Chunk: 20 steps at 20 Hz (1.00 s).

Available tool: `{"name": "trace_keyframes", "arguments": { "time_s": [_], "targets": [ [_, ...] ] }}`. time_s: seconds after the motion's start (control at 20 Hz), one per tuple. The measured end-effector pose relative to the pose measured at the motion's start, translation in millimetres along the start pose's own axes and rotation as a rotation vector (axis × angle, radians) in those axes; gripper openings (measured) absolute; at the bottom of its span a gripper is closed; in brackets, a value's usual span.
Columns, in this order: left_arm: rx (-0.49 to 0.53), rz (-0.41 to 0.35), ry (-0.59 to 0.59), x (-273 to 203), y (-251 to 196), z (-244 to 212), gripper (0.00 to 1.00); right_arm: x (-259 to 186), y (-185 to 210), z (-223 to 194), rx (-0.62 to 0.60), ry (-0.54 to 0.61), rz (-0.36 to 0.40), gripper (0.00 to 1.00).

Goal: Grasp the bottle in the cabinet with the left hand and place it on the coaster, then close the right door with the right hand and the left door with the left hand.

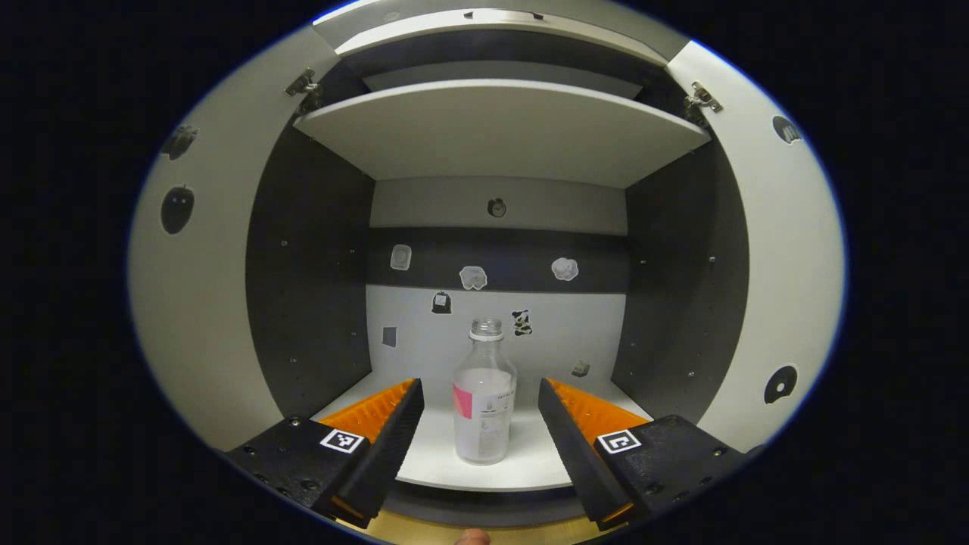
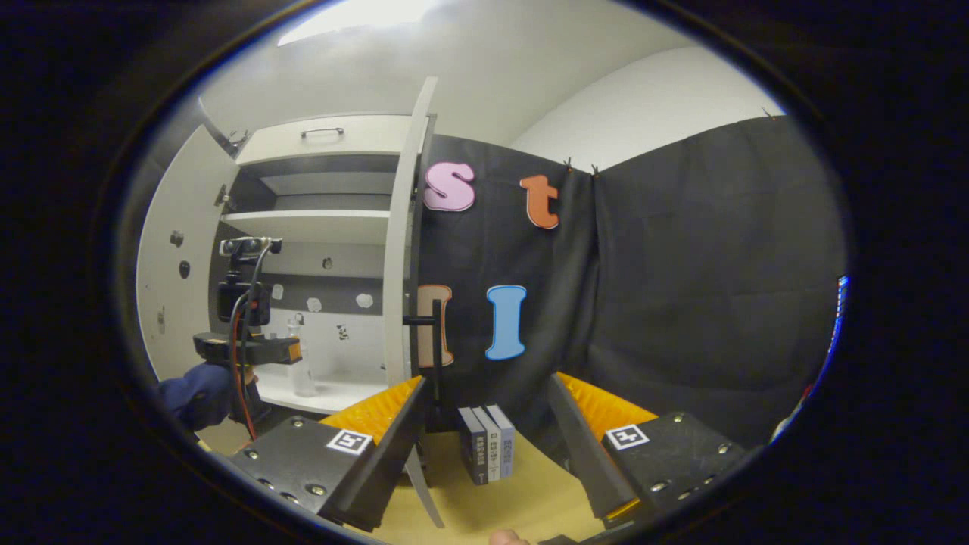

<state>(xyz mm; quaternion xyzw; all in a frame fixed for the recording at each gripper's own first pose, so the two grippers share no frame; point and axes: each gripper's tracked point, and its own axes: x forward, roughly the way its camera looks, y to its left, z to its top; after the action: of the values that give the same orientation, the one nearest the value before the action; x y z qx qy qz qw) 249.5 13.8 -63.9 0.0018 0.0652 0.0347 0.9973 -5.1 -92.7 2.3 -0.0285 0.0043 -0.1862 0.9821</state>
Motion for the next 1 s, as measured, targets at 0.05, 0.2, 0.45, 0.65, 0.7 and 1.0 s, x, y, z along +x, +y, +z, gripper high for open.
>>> {"name": "trace_keyframes", "arguments": {
  "time_s": [0.05,0.2,0.45,0.65,0.7,1.0],
  "targets": [
    [-0.001,0.001,0.007,9,0,-2,0.96,2,-2,-1,0.003,0.006,-0.010,0.96],
    [0.005,0.003,0.041,32,1,-12,0.96,8,-4,-5,0.004,0.017,-0.036,0.96],
    [0.005,0.000,0.083,56,1,-24,0.95,13,-3,-11,0.006,0.039,-0.053,0.96],
    [0.015,-0.002,0.090,62,2,-27,0.79,16,0,-17,0.007,0.060,-0.051,0.93],
    [0.014,-0.010,0.095,61,1,-28,0.79,16,1,-18,0.007,0.063,-0.047,0.93],
    [-0.006,-0.056,0.089,34,-1,-24,0.79,18,6,-12,0.015,0.050,-0.002,0.94]
  ]
}}
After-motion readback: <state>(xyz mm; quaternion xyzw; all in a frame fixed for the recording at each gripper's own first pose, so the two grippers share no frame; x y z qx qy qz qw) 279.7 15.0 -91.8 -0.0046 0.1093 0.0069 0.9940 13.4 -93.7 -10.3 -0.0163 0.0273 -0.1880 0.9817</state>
